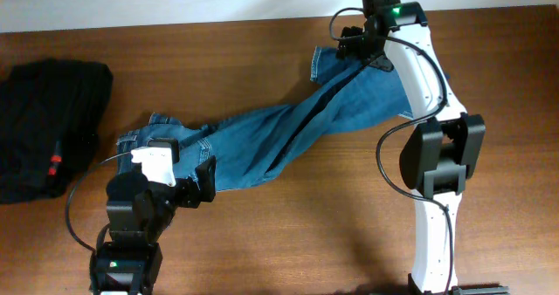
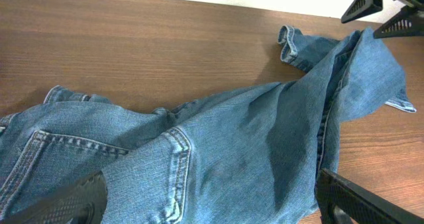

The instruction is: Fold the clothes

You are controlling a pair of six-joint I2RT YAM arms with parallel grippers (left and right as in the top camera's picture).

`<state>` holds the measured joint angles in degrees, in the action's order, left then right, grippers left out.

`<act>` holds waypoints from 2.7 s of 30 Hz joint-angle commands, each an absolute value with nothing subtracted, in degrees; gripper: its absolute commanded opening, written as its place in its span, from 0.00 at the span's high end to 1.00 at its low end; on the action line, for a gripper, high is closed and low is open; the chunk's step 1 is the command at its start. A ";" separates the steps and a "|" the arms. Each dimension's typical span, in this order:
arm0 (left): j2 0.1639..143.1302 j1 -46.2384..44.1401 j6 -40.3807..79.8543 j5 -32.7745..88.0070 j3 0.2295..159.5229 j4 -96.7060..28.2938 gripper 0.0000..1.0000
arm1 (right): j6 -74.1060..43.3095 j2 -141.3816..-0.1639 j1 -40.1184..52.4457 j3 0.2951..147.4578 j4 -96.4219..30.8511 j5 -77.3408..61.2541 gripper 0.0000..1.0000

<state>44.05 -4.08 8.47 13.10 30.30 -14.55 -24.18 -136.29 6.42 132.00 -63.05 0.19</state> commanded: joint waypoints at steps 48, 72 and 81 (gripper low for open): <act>44.18 -3.84 8.97 13.74 31.88 -26.48 0.01 | -27.97 -141.51 8.51 131.68 -58.83 0.73 0.57; 44.18 -3.84 8.97 13.74 31.88 -26.48 0.01 | -29.17 -142.65 7.81 131.70 -59.81 0.67 0.96; 44.18 -3.84 8.97 13.74 31.88 -26.48 0.01 | -25.76 -134.76 7.90 134.30 -59.70 0.60 0.96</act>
<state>44.05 -4.08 8.64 13.10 30.65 -26.41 -26.98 -141.56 8.01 132.00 -60.03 0.19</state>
